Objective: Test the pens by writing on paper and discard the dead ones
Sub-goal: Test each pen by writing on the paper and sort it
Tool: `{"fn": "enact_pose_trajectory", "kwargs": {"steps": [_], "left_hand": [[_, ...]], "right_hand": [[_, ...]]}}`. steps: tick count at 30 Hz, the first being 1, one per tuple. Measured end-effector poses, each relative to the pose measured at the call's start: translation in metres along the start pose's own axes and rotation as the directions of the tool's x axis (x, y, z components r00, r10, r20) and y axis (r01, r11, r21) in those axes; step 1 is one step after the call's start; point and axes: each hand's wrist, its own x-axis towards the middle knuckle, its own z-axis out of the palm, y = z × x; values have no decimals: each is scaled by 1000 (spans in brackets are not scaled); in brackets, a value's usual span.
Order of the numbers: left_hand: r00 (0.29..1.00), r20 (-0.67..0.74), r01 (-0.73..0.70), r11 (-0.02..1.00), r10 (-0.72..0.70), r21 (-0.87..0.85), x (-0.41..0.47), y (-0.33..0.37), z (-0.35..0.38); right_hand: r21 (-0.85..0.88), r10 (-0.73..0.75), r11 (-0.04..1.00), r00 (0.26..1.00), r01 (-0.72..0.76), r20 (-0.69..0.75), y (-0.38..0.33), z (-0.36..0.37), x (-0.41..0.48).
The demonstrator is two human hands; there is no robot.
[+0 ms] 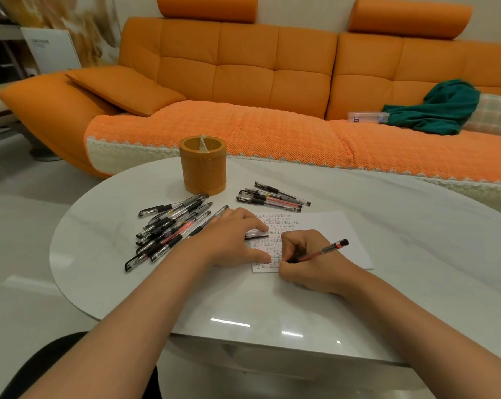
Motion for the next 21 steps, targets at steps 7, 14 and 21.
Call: {"fn": "enact_pose_trajectory", "kwargs": {"steps": [7,14,21], "left_hand": [[1000,4,10,1000,-10,3,0,0,0],[1000,9,3,1000,-3,18,0,-2,0],[988,-155,11,998,-22,-68,-2,-4,-2]], "right_hand": [[265,59,964,979,-5,-197,-3,-3,1],[325,114,945,963,-29,-244,-3,-9,2],[625,210,776,968,-81,-135,-18,-21,8]]}}
